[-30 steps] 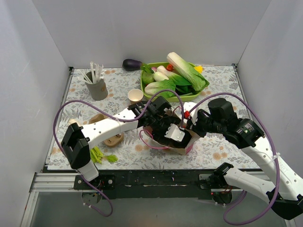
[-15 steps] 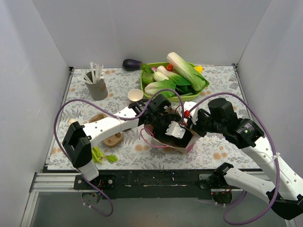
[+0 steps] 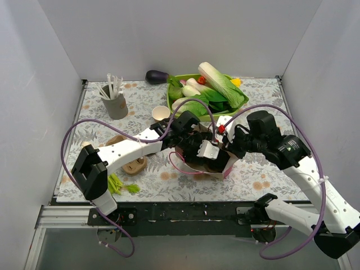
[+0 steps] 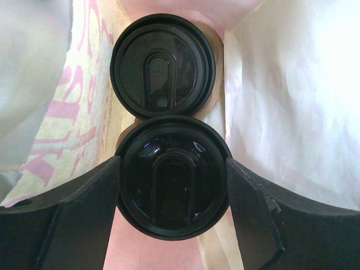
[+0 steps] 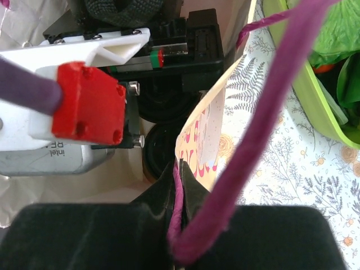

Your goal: Pack the takeout coffee

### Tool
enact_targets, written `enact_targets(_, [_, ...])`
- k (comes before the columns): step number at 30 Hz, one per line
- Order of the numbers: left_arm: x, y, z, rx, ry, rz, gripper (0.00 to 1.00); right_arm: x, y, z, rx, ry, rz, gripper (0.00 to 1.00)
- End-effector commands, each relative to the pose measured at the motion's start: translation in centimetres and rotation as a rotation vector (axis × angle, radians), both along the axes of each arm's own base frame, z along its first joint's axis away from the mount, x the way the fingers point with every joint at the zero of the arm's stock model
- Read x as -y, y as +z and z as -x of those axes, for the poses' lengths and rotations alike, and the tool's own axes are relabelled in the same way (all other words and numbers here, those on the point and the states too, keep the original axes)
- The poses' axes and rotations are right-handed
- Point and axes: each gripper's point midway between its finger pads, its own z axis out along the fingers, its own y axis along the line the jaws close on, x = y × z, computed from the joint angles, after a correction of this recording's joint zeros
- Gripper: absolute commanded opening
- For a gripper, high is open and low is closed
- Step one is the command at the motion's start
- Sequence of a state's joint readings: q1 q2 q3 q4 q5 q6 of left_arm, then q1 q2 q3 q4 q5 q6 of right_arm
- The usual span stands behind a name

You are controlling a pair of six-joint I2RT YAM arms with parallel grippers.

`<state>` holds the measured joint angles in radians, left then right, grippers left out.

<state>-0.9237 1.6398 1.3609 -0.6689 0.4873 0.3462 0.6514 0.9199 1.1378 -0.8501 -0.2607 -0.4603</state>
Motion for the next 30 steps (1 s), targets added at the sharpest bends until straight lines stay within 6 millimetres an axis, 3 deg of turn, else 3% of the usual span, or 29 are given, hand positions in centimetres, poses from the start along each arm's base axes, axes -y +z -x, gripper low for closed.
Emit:
enact_targets(1, [0.1, -0.6, -1.7, 0.013, 0.076, 0.021, 0.59, -0.1, 0.6, 0.7, -0.07, 0.065, -0.033, 0.01])
enact_targets(12, [-0.4, -0.8, -2.5, 0.038, 0.12, -0.002, 0.74, -0.2, 0.4, 0.4, -0.12, 0.104, -0.042, 0.01])
enact_targets(23, [-0.7, -1.7, -2.9, 0.029, 0.124, -0.069, 0.79, -0.1, 0.3, 0.3, -0.129, 0.086, -0.044, 0.01])
enact_targets(28, [-0.1, -0.2, -2.8, 0.034, 0.117, -0.025, 0.82, 0.0, 0.3, 0.4, -0.135, 0.082, -0.044, 0.01])
enact_targets(29, [0.2, 0.3, -3.0, 0.037, 0.121, -0.005, 0.83, -0.1, 0.4, 0.3, -0.131, 0.082, -0.046, 0.01])
enact_targets(30, [0.4, 0.7, -2.9, 0.027, 0.126, 0.01, 0.97, -0.1, 0.4, 0.3, -0.132, 0.084, -0.046, 0.01])
